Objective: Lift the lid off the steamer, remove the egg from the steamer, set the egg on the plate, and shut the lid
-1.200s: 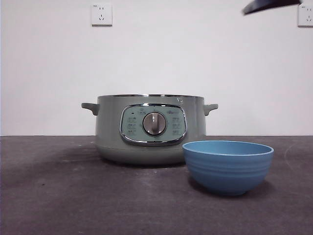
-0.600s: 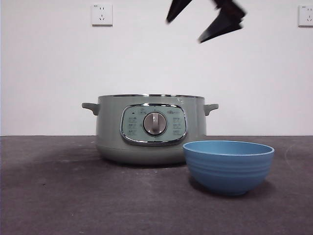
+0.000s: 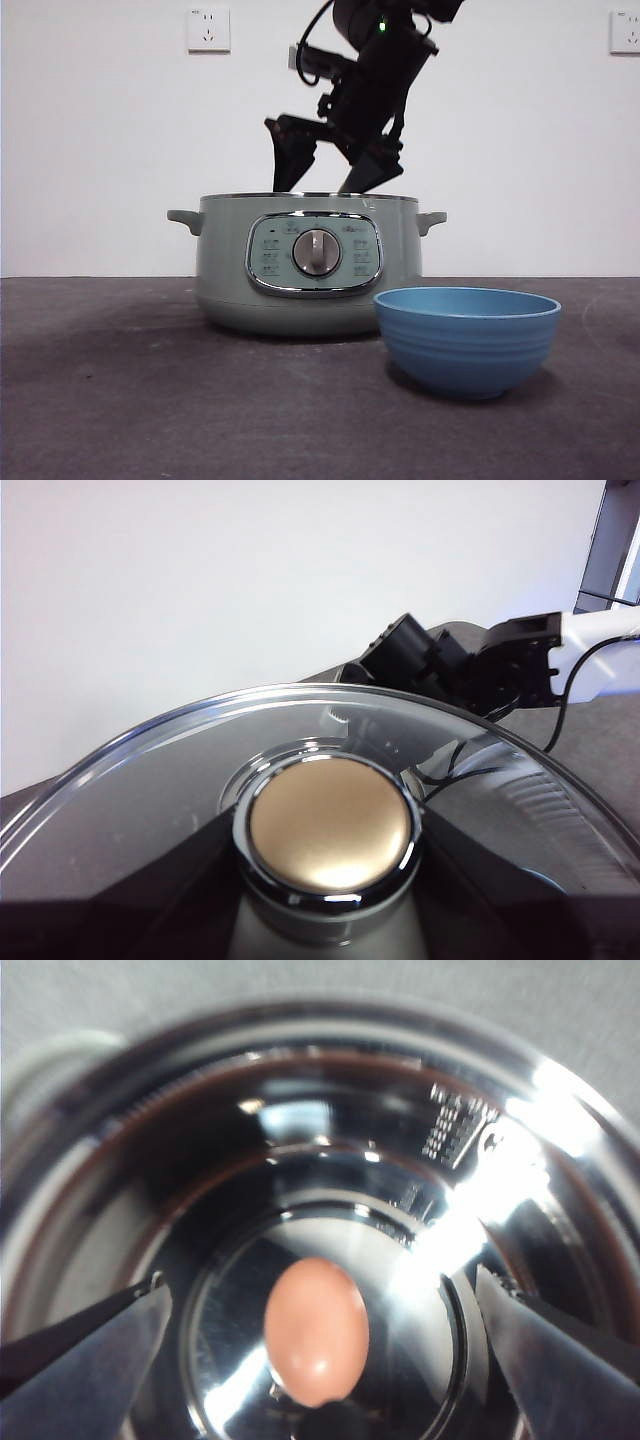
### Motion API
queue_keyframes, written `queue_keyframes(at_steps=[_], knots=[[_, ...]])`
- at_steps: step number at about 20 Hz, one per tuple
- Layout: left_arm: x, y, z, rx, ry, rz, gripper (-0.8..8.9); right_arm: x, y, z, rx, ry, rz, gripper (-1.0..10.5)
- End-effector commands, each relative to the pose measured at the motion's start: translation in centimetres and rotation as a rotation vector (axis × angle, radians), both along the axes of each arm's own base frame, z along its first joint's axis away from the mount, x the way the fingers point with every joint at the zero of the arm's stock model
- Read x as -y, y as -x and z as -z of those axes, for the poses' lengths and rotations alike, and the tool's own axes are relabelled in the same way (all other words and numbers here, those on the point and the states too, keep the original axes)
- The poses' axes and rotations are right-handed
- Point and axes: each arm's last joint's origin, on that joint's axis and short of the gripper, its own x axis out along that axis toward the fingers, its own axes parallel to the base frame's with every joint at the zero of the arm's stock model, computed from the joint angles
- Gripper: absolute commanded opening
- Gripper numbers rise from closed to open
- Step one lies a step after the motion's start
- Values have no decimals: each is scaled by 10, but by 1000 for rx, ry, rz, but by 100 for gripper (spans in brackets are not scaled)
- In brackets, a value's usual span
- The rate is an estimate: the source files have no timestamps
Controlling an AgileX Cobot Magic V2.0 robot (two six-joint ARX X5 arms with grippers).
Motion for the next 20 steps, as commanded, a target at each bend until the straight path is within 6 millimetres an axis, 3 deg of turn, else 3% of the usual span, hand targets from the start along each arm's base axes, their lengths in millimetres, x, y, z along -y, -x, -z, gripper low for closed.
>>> queue_keyframes(at_steps=[1, 18, 20], knots=[[-2, 4, -7, 60, 22, 2, -8, -3, -5, 12, -8, 16, -6, 621], [-2, 4, -6, 54, 15, 2, -8, -15, -16, 75, -126, 76, -45, 583], [-2, 4, -6, 54, 15, 2, -8, -18, -16, 75, -116, 69, -52, 469]])
